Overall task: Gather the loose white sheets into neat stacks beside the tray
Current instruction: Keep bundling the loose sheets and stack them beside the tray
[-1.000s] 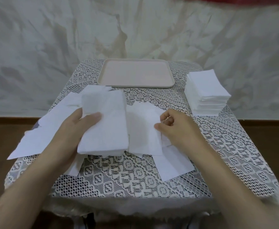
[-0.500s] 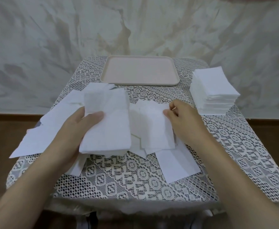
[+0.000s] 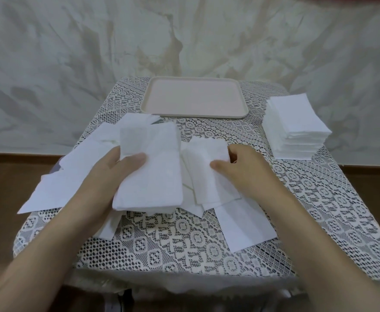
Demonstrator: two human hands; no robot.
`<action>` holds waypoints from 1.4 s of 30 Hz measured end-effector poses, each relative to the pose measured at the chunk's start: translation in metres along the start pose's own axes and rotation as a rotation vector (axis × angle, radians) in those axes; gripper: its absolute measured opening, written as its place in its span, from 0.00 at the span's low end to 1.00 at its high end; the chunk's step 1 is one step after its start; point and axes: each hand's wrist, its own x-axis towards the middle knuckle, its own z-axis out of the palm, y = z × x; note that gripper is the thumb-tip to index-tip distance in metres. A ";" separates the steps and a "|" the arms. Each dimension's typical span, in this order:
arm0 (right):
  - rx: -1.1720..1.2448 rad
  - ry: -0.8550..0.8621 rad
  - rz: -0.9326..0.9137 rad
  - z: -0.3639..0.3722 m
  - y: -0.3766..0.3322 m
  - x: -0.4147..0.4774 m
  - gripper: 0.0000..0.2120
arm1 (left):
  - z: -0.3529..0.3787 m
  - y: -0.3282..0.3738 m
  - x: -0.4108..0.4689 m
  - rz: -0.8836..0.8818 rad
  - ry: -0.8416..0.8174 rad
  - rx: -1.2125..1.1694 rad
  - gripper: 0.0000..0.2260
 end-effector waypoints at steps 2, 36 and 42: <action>0.166 -0.028 0.000 -0.005 0.005 0.002 0.07 | 0.000 0.000 0.000 -0.007 0.000 -0.002 0.22; 1.016 -0.071 -0.054 -0.048 0.001 -0.040 0.19 | 0.025 -0.007 -0.011 0.023 -0.012 0.091 0.25; 0.801 -0.064 -0.116 -0.015 -0.026 -0.045 0.12 | 0.031 -0.009 -0.012 0.069 0.009 0.104 0.29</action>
